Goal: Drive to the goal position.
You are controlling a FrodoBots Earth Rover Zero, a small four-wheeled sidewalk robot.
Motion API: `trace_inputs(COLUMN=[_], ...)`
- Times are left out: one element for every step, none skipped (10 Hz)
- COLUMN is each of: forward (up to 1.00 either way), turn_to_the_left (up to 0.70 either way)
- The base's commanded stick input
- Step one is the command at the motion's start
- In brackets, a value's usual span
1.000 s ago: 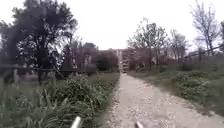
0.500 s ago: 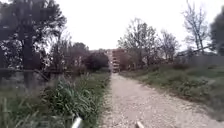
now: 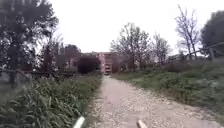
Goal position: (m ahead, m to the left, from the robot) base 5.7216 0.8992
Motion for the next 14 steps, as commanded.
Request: trace_inputs(forward=[0.70, 0.70, 0.70, 0.70, 0.70, 0.70, 0.70, 0.70, 0.70, 0.70, 0.70, 0.70, 0.70, 0.70], turn_to_the_left=[0.00, 0.00, 0.00, 0.00, 0.00, 0.00, 0.00, 0.00, 0.00, 0.00, -0.03, -0.06, -0.09, -0.12])
